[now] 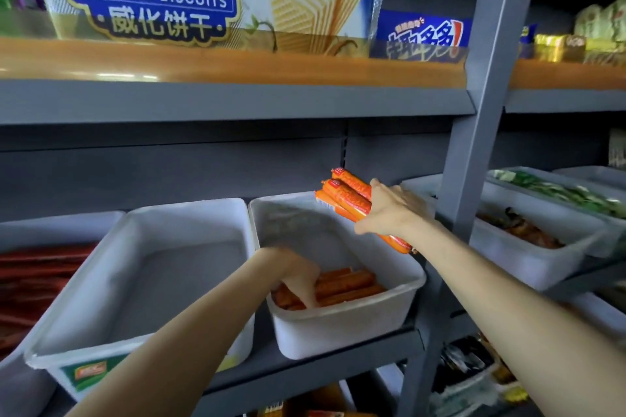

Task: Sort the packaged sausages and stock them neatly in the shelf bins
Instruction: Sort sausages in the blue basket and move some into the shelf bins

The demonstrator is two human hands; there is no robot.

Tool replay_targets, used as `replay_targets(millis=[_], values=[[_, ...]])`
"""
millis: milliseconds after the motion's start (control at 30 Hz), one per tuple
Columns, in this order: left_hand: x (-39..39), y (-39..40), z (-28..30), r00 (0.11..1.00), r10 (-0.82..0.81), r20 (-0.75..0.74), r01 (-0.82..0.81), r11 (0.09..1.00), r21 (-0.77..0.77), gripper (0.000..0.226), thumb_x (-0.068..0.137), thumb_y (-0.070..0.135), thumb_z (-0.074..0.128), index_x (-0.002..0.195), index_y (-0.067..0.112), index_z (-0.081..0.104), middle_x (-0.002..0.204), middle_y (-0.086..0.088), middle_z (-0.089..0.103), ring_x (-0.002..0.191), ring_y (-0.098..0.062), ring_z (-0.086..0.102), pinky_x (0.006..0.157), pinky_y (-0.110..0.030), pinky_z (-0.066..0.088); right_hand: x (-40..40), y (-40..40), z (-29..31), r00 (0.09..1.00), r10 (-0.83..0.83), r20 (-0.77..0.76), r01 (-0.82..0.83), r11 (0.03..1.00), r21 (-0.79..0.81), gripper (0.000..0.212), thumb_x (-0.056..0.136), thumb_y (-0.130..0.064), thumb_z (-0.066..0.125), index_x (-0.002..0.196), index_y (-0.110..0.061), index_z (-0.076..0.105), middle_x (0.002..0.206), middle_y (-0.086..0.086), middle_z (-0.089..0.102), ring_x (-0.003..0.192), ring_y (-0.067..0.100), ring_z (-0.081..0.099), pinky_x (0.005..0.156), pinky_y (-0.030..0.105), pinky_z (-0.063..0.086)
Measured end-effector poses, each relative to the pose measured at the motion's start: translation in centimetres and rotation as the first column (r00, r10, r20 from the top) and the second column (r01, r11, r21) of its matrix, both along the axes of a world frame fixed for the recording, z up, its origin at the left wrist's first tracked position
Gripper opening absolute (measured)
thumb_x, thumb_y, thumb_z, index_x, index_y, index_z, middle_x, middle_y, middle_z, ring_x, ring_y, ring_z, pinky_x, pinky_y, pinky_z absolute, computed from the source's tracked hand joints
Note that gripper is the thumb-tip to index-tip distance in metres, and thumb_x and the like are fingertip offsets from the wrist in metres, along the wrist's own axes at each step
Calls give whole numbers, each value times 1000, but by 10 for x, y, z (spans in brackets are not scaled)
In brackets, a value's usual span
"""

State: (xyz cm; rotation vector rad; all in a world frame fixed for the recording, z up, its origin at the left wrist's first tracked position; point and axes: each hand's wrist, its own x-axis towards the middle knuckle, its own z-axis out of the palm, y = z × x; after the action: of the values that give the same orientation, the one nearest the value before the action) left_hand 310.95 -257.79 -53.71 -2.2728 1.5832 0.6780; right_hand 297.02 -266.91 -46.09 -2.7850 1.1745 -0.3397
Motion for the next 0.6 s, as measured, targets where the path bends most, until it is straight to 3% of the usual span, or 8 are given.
replay_targets(millis=[100, 167, 267, 367, 433, 500, 600], values=[[-6, 0, -1, 999, -34, 42, 38, 996, -81, 41, 76, 44, 70, 92, 8, 60, 89, -4, 64, 82, -22, 62, 78, -31, 52, 4, 0, -8, 1000, -4, -8, 4, 1000, 18, 63, 71, -36, 73, 118, -16, 38, 99, 6, 49, 83, 27, 54, 70, 31, 45], [-8, 2, -2, 993, -63, 104, 80, 982, -169, 34, 76, 39, 71, 86, 8, 60, 79, -2, 59, 76, -20, 57, 69, -30, 46, 6, 1, -12, 1000, 0, -12, 0, 1000, 16, 65, 71, -36, 74, 121, -16, 38, 102, 8, 50, 87, 28, 56, 73, 32, 48], [-5, 6, -3, 990, -32, 140, 67, 964, -257, 45, 70, 34, 77, 101, 5, 62, 89, -6, 64, 82, -22, 60, 69, -28, 46, 6, 5, -12, 1000, 1, 14, -1, 1000, 31, 65, 71, -37, 74, 120, -16, 37, 110, 9, 53, 89, 29, 58, 75, 33, 49], [-7, 9, 3, 971, 79, 227, 28, 901, -432, 61, 65, 36, 80, 113, 10, 51, 106, -7, 62, 96, -26, 60, 75, -30, 48, -2, 10, -5, 998, -11, 68, 11, 1000, 8, 59, 70, -37, 74, 113, -17, 38, 108, 9, 57, 83, 28, 55, 68, 30, 43], [-12, 10, 11, 946, 214, 244, -33, 812, -583, 73, 67, 38, 76, 124, 10, 40, 115, -10, 60, 105, -30, 58, 80, -33, 47, -10, 14, 5, 992, -24, 125, 25, 1000, -8, 64, 70, -40, 75, 116, -17, 38, 108, 9, 58, 90, 32, 58, 69, 29, 40], [-18, 14, 22, 941, 324, 98, -148, 653, -742, 72, 71, 38, 72, 126, 9, 36, 113, -12, 61, 105, -32, 58, 78, -33, 44, -17, 20, 16, 973, -13, 229, 10, 1000, 14, 60, 69, -42, 74, 113, -17, 40, 107, 9, 59, 95, 33, 60, 70, 30, 40], [-28, 26, 49, 928, 335, -162, -301, 420, -856, 66, 72, 34, 73, 123, 10, 40, 107, -9, 62, 104, -31, 59, 75, -28, 38, -24, 35, 41, 935, -1, 354, -9, 1000, 25, 54, 66, -39, 73, 107, -20, 43, 105, 8, 60, 96, 33, 60, 70, 31, 43]])
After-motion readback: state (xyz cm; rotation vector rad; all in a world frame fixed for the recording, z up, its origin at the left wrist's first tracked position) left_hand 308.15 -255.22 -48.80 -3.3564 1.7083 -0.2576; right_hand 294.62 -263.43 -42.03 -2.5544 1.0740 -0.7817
